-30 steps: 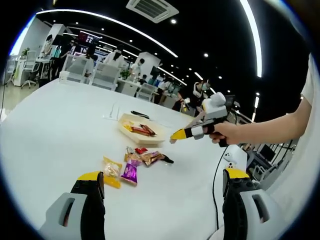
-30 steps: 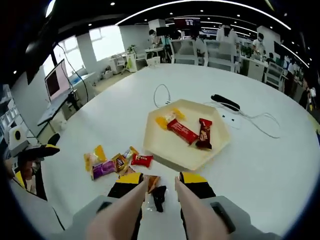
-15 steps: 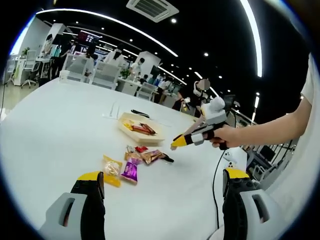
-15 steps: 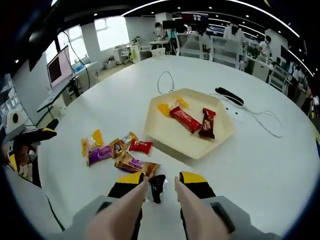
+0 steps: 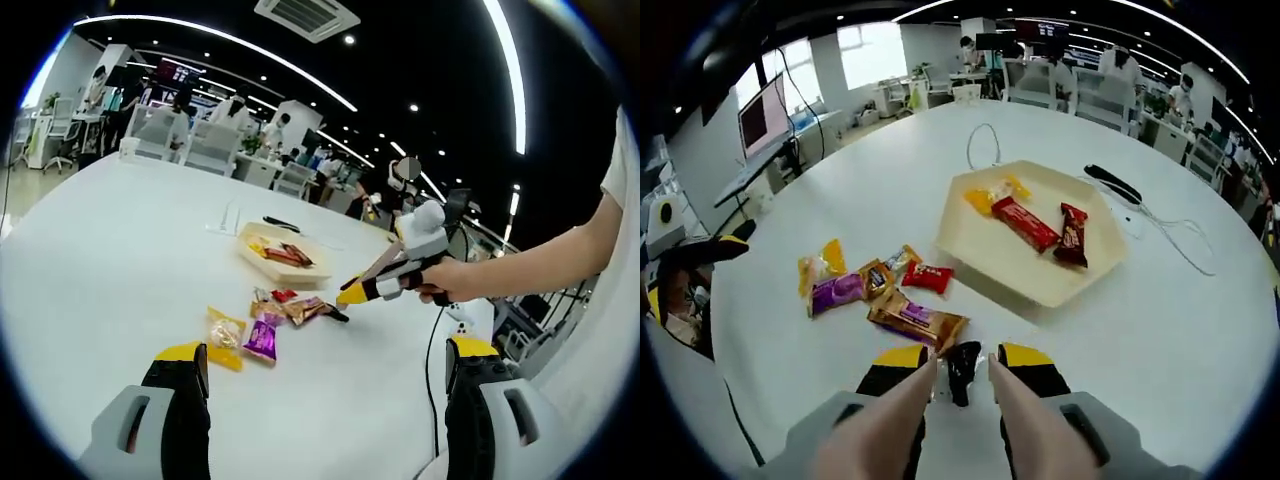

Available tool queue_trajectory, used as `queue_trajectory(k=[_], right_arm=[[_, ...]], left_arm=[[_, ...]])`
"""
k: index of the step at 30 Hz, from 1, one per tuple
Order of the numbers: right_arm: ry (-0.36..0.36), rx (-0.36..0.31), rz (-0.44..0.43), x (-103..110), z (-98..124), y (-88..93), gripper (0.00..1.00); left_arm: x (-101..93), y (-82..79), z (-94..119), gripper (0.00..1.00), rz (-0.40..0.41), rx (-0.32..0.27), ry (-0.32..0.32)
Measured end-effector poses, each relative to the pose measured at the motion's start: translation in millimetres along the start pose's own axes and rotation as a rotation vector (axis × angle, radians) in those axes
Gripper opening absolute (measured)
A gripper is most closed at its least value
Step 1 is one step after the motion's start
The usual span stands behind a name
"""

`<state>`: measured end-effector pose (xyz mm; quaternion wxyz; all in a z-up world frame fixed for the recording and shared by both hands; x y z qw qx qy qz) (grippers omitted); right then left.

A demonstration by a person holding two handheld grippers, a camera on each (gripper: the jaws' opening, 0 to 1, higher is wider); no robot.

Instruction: Place the target food into the container with the food tongs after gripping and lifting it, then release it inside without dropping or visibly crushing the food.

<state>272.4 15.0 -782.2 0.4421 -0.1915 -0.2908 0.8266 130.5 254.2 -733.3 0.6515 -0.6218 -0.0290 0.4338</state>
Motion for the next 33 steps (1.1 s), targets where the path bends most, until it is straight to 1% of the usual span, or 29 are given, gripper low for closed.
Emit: queue_trajectory(k=[1,5,14,19,21,26,28,32,33], right_arm=[[0.001,-0.005,0.014,1,-2,0.3,0.27],[-0.016,-0.006,0.011,4,-7,0.9,0.27],[-0.007,0.008,0.028,3,-14,9.0,0.26],[-0.011,0.015,0.041,8,-16,11.8,0.26],[-0.006,0.010,0.045,8,-16,11.7,0.26],[-0.006,0.005,0.012,6,-19,10.7,0.27],[-0.010,0.005,0.020,6,-19,10.4,0.27],[-0.025,0.026,0.030,5,-20,9.1,0.27],[-0.021,0.020,0.039,5,-20,10.2,0.27]], left_arm=[[0.5,-0.2,1,0.99,-0.001,0.001,-0.001],[2.3,-0.9,1,0.99,0.001,0.000,-0.005],[0.5,-2.3,0,0.99,-0.018,0.014,-0.007],[0.3,-2.1,-1,0.99,-0.014,0.014,-0.006],[0.3,-1.8,-1,0.99,-0.013,0.015,-0.006],[0.8,-0.8,-1,0.99,-0.013,0.018,-0.008],[0.9,0.8,-2,0.99,-0.012,0.022,-0.006],[-0.8,2.8,-5,0.98,-0.008,0.028,0.001],[-2.4,3.7,-7,0.98,-0.008,0.030,0.008]])
Point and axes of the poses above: the point that each gripper's makers call its tool centre point, and the gripper's own axes: z roughly backward along the fingers, x roughly to its left, y roughly out of its underside, the point moved 6 cm from there along z, roughly backward along the fingers, and after that the axes turned 9 degrees about y, right-handed, at the moved point
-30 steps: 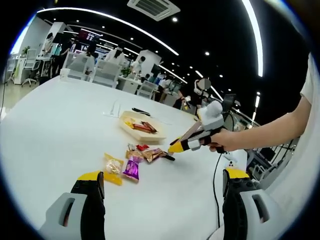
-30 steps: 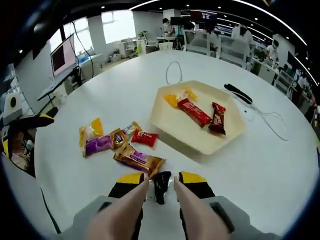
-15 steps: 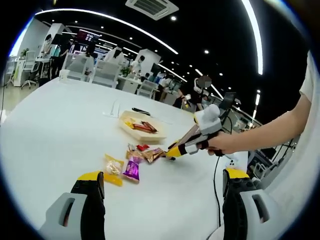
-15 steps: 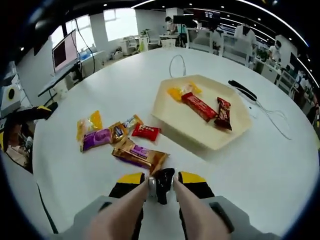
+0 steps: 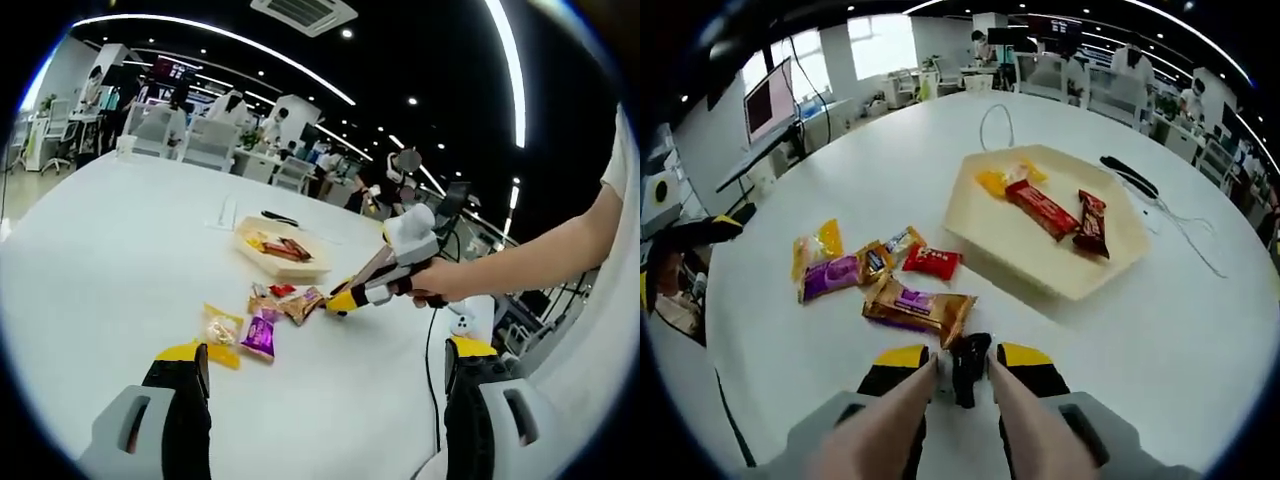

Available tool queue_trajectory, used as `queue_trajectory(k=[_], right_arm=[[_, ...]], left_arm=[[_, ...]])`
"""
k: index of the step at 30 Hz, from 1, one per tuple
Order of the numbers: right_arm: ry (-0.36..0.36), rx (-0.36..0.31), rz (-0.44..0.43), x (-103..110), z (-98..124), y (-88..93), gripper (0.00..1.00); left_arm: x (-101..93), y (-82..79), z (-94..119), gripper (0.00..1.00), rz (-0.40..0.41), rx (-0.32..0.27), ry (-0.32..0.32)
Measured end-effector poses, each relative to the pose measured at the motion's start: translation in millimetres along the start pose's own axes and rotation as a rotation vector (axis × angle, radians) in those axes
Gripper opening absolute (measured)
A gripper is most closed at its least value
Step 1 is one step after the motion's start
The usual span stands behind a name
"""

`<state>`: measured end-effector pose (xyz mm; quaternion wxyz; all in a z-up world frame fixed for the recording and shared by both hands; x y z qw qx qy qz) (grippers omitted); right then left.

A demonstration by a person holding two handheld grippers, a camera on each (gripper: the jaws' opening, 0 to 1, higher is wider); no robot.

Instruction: Place the target food into the container with the food tongs after gripping and lifting it, then release it inside without dropping or visibly crushing the food.

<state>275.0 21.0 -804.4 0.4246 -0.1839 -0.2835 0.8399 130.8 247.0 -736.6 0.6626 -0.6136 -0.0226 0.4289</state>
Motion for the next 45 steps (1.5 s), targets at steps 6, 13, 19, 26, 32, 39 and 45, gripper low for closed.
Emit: queue_trajectory(k=[6,13,19,26,32,39,45], right_arm=[[0.001,-0.014,0.009,0,1,1.0,0.27],[-0.018,0.012,0.032,0,0,-1.3,0.27],[0.027,0.024,0.010,4,-3,-4.8,0.26],[0.041,0.007,-0.008,5,-1,-1.1,0.22],[0.020,0.030,-0.031,2,-3,-3.0,0.17],[-0.020,0.033,-0.179,3,0,0.9,0.18],[-0.013,0.038,-0.156,6,4,3.9,0.18]], left_arm=[[-1.7,4.0,-4,0.99,0.015,-0.004,0.002],[-4.8,5.1,-7,0.99,0.000,0.011,0.025],[-4.4,7.8,-10,0.99,0.001,0.017,0.025],[-13.2,11.0,-21,0.99,-0.003,0.034,0.050],[-14.0,9.8,-21,0.99,-0.003,0.035,0.050],[-12.3,7.9,-19,0.99,-0.004,0.029,0.044],[-8.4,4.1,-14,0.99,-0.003,0.017,0.030]])
Point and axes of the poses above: the point that each gripper's makers call its tool centre point, and the gripper's own axes: z roughly backward along the fingers, x roughly to its left, y roughly out of its underside, the point moved 6 cm from there along z, roughly backward along the fingers, and after that the axes turned 9 degrees about y, right-handed, at the moved point
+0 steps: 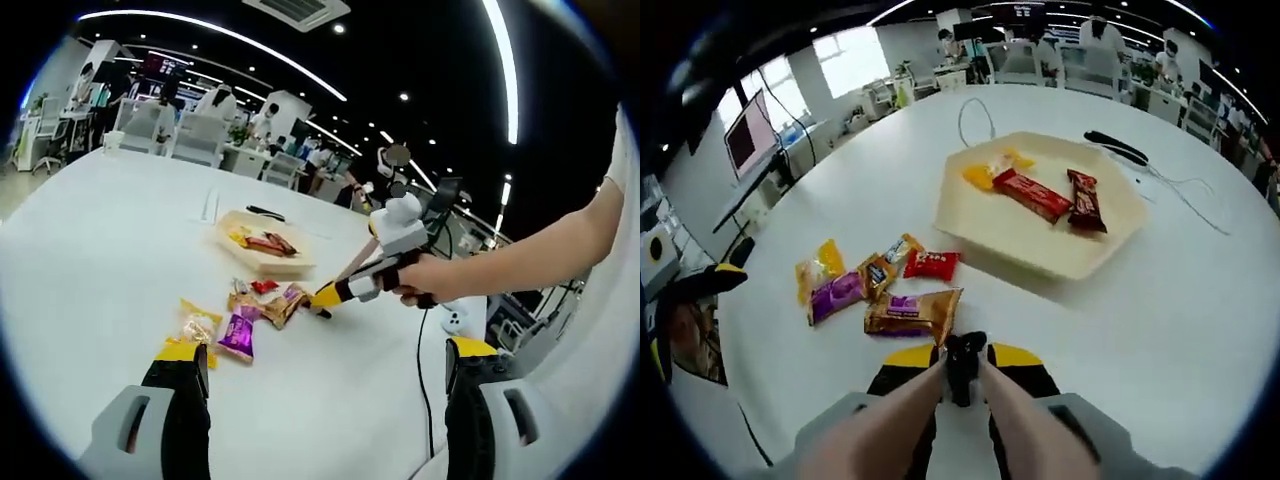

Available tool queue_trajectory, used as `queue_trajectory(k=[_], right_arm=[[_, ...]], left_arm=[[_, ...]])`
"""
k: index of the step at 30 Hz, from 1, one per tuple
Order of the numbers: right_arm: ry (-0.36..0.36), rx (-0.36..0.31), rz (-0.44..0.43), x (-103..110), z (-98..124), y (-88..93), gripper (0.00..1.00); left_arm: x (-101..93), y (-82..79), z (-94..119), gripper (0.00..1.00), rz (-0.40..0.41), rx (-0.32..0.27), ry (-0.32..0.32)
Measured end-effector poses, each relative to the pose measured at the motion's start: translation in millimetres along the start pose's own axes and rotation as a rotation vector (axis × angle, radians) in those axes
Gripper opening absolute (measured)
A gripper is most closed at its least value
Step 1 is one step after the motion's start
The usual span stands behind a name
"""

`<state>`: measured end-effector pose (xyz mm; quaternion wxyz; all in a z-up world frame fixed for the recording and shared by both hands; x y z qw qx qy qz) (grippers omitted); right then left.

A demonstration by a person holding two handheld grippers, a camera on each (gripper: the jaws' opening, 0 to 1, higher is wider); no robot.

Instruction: Place the target food into the container with the food tongs after gripping and lifting it, then release it inside without dropping or visibly crushing the food.

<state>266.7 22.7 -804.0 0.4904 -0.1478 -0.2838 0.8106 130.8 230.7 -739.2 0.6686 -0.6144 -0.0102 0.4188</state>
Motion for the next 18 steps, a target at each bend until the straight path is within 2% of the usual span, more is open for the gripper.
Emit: queue_trajectory(k=[5,10,13,14,15,18], right_arm=[[0.004,0.012,0.025,3,3,1.3,0.18],[-0.007,0.003,-0.003,4,10,1.2,0.17],[-0.021,-0.027,-0.136,-1,15,-1.9,0.17],[-0.020,-0.033,-0.155,-2,16,-2.8,0.17],[-0.017,-0.059,-0.216,-8,20,-7.2,0.17],[-0.014,-0.088,-0.228,-13,30,-14.8,0.17]], left_arm=[[1.4,-0.8,5,0.99,-0.004,-0.001,-0.008],[1.5,-2.5,7,0.99,-0.005,-0.005,-0.013],[0.3,-3.6,6,0.99,-0.002,-0.011,-0.012],[-0.1,-3.6,6,0.99,-0.002,-0.011,-0.011],[-1.5,-3.8,5,0.99,-0.006,-0.011,-0.007],[-4.2,-4.9,4,0.99,-0.011,-0.012,-0.004]])
Point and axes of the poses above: the point that each gripper's makers call its tool centre point, and the gripper's own axes: z roughly backward along the fingers, x roughly to its left, y roughly out of its underside, the point moved 6 cm from there along z, roughly backward along the fingers, and after that the axes turned 9 degrees about y, right-handed, at the moved point
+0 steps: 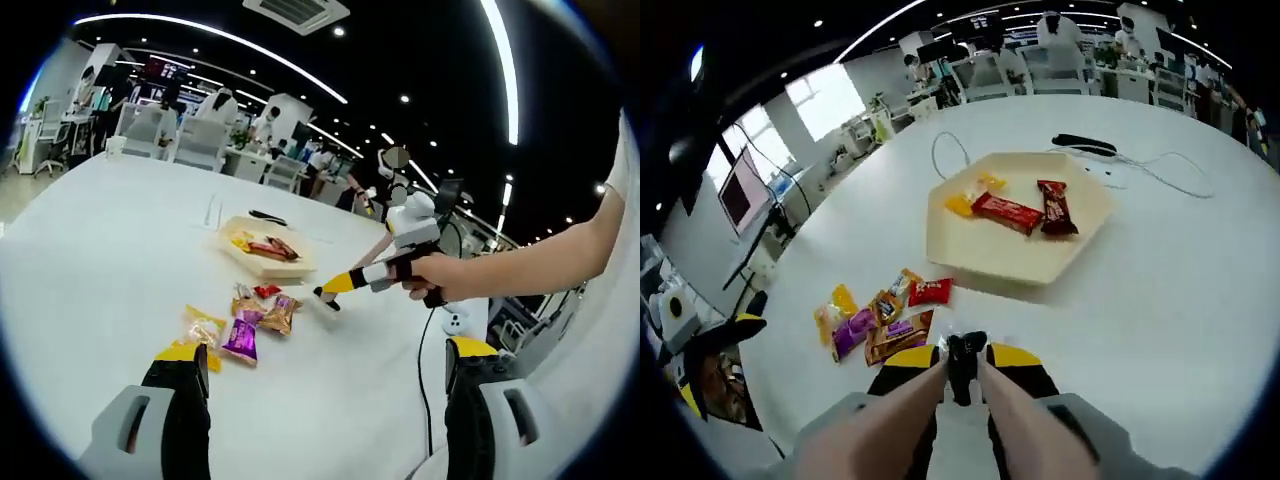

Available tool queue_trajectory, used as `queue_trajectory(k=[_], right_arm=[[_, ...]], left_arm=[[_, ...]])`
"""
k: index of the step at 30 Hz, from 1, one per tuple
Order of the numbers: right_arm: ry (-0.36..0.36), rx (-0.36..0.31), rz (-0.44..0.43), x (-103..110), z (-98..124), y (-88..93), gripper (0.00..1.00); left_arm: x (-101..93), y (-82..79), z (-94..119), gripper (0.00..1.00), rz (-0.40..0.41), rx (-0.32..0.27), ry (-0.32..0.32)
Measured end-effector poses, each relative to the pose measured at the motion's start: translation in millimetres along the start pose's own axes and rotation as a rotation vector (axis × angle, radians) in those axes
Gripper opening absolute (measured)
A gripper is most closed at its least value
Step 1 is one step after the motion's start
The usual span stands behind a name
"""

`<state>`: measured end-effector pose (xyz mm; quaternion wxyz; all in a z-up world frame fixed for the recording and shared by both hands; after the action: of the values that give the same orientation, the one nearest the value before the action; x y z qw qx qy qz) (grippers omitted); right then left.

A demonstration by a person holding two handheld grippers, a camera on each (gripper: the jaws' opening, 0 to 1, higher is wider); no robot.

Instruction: Place the target food into the container with the food tongs after gripping and lifting it, then release it inside without dropping or visibly crushing the food.

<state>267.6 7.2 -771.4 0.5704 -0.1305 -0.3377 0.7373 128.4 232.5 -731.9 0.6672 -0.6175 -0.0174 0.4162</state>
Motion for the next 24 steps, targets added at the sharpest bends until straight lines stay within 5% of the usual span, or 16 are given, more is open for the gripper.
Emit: queue_trajectory(k=[16,21,24], right_arm=[[-0.009,-0.124,0.028,1,39,-31.0,0.17],[-0.023,-0.151,-0.009,2,45,-35.0,0.18],[-0.059,-0.182,-0.103,6,49,-40.5,0.18]], left_arm=[[-3.5,7.3,8,0.99,0.006,-0.011,-0.014],[0.0,2.9,9,0.99,0.006,-0.023,-0.019],[0.7,2.0,9,0.99,0.002,-0.024,-0.020]])
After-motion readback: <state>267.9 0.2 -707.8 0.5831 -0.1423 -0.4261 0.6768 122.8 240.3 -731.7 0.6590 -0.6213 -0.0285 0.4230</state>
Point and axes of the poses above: the point that each gripper's makers call its tool centre point, and the gripper's own axes: z roughly backward along the fingers, x roughly to its left, y roughly out of its underside, the point moved 6 cm from there along z, roughly backward along the fingers, and after that the axes turned 9 degrees about y, right-handed, at the moved point
